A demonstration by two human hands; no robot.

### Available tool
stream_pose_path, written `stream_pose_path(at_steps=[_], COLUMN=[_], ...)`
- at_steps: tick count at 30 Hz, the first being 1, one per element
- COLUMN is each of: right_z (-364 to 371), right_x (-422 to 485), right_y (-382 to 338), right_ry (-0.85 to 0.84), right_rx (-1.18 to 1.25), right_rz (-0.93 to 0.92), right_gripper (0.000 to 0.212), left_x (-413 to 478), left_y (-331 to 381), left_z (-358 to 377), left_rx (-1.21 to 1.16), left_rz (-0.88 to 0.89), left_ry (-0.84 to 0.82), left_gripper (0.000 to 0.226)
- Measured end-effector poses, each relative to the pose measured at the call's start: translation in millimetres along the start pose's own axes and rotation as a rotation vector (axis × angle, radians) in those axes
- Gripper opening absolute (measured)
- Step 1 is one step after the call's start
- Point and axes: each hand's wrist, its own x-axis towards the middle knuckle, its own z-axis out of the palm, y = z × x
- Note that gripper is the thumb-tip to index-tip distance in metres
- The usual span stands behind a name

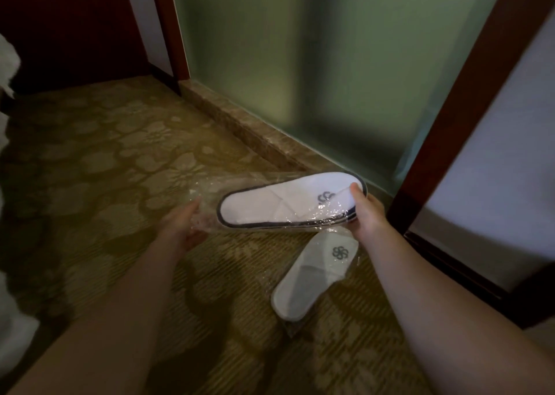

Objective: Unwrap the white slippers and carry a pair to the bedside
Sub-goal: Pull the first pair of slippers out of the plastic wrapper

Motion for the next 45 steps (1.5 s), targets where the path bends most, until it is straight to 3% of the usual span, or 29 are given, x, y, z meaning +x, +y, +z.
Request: stream_pose_path(at_steps=[5,11,17,19,23,27,36,42,45], right_z=[-9,-19,-21,-22,-28,-28,-23,-17,-18], right_x=[5,11,13,14,14,14,22,31,37], right_y=[-5,-2,-8,-9,-9,-6,9,26,36], right_ry=[-0.037,-0.097,0.057,0.136,0.299,0.437,0.536,0.486,0.474], right_rx=[0.007,-0.099,-0.099,-0.064,-0.002,0.084,0.152,0.178,0.154], right_rz=[-0.022,0.029,-0.01,-0.036,-0.07,-0.121,-0.093,-0.038,-0.011], right_gripper=[0.03,0.049,0.05,0.051,0.05,0.053,0.057,0.053,0.053], left_x=[-6,-4,21,28,42,49,37,36,45], left_y=[2,-5,-13,-14,-17,-18,-31,-43,-53], left_z=[-7,-22,-45,-54,-63,-64,-29,-3,6], left_rx=[0.23,0.373,0.218,0.161,0.195,0.188,0.017,-0.005,-0.062], left_rz=[-0.054,-0.061,-0.02,-0.01,0.032,0.004,-0.099,-0.124,-0.159], left_ry=[-0.176,-0.173,-0.002,0.057,0.164,0.212,0.063,-0.017,-0.074], left_gripper=[0.04,0.019,0.016,0.005,0.035,0.044,0.047,0.047,0.035])
